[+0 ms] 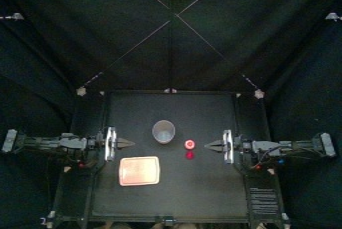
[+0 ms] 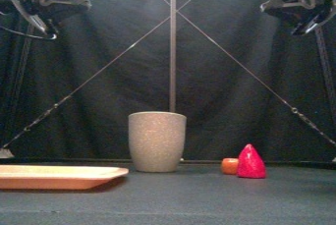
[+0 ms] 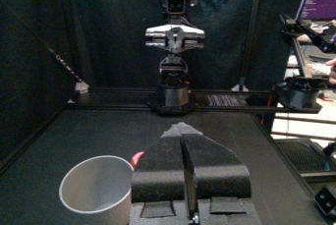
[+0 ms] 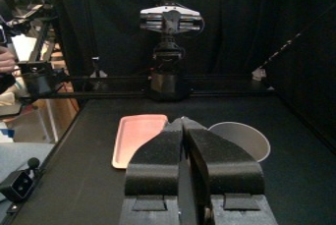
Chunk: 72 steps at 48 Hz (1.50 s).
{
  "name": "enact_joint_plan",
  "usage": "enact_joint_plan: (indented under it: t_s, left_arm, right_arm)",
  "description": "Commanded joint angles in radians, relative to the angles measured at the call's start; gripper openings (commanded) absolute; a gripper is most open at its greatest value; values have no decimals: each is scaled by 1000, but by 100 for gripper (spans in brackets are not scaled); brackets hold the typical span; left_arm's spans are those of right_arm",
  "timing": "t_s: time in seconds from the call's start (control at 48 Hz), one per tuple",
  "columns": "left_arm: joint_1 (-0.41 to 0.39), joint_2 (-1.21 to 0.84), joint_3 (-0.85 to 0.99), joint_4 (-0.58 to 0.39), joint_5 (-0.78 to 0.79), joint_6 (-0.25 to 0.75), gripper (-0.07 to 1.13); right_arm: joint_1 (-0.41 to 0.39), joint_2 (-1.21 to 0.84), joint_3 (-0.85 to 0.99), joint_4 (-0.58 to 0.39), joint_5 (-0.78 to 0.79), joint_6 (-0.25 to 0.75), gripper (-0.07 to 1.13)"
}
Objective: Pick the donut then place it in the grey bowl
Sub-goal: Pick the donut
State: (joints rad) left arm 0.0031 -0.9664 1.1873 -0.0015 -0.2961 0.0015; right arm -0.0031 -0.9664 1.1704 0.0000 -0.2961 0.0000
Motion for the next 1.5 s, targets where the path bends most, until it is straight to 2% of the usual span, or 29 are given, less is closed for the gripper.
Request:
enact_joint_plan:
  t_s: [0.021,0.25,0.375,0.5,0.604,0.625,0.729,0.854,1.0,1.312,1.5]
  left_arm:
    - [6,11,-29,-9,-12,-3,-1]
    - [9,11,-29,-11,-15,-2,-2]
    - [14,11,-23,-11,-14,-2,-2]
    - [23,11,-18,-11,-15,0,-2]
    - [31,11,-15,-11,-14,2,-2]
    - [34,11,-15,-11,-14,2,-2]
    - [38,11,-12,-9,-14,2,-2]
    - [41,11,-5,-11,-15,2,-2]
    - [49,11,5,-11,-15,0,-2]
    - [97,11,18,-18,-15,-2,-2]
    - [109,11,20,-20,-15,2,-2]
  right_arm:
    - [-57,31,-15,-5,-3,0,3]
    - [-222,147,-35,0,-3,9,6]
    - [-281,221,-51,15,-2,11,19]
    - [-301,272,-66,57,-3,11,47]
    - [-307,302,-69,97,-3,11,78]
    - [-307,310,-71,107,-3,11,87]
    - [-308,328,-74,143,-3,11,109]
    - [-313,350,-87,179,-3,15,107]
    - [-321,374,-129,313,46,41,104]
    - [-357,426,-204,540,394,77,104]
    - [-394,492,-262,543,581,141,104]
